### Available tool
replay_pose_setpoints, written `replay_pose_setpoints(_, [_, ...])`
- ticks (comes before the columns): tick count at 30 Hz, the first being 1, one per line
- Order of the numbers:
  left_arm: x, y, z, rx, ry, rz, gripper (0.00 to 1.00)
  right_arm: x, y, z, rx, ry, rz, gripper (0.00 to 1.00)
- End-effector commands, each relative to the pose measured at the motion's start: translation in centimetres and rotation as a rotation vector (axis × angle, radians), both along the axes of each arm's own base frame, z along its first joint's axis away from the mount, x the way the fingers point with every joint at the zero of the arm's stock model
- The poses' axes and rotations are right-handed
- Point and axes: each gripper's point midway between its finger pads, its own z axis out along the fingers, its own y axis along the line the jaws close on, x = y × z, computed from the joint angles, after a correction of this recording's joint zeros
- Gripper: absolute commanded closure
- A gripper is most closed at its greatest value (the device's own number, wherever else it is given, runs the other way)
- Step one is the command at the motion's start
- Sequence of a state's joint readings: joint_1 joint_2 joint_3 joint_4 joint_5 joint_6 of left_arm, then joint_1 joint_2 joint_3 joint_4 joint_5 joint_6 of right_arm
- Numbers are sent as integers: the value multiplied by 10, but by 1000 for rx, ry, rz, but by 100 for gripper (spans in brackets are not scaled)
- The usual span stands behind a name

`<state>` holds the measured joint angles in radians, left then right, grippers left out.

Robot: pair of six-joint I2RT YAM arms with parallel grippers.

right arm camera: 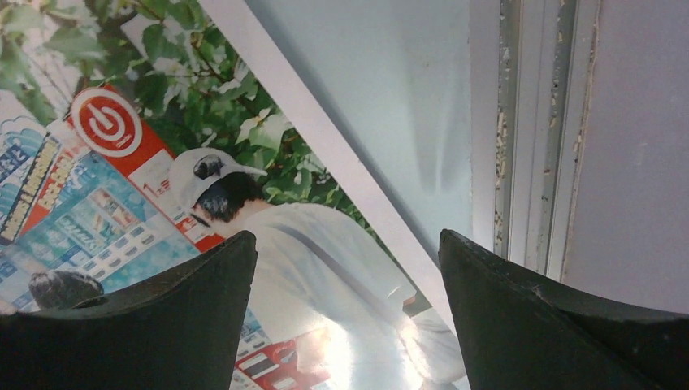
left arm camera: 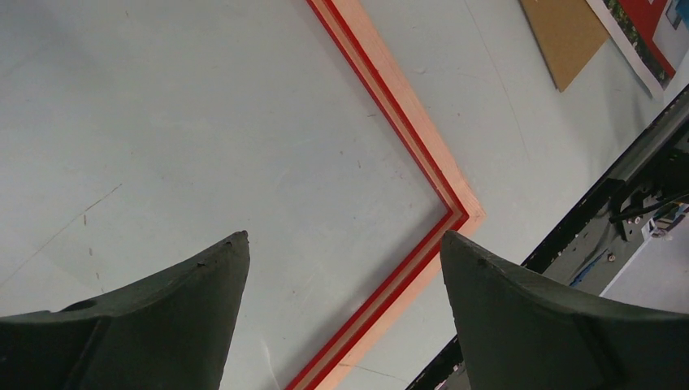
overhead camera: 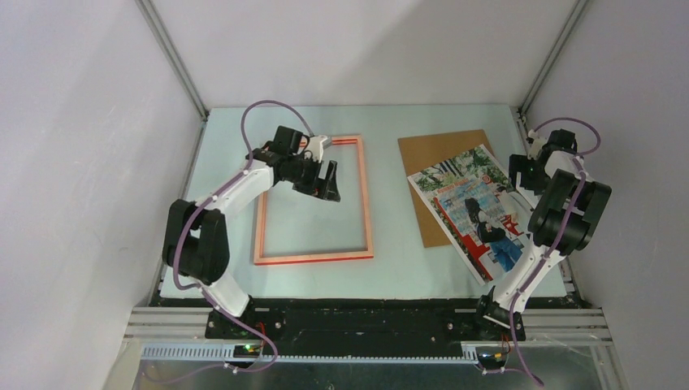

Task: Put the photo into the frame
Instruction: Move the photo to the center of the board.

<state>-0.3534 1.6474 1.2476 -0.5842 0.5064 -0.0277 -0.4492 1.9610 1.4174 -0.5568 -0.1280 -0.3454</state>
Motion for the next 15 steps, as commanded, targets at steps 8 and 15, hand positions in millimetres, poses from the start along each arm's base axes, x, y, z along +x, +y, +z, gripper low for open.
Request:
replay_pose_setpoints(8, [12,-15,3,-51,-16,-15,9,4,-5,-13,58,20,20,15])
replay_pose_setpoints(15, [16,-21,6,-65,-15,-22,9,-9,4,-21,101,55,26,16])
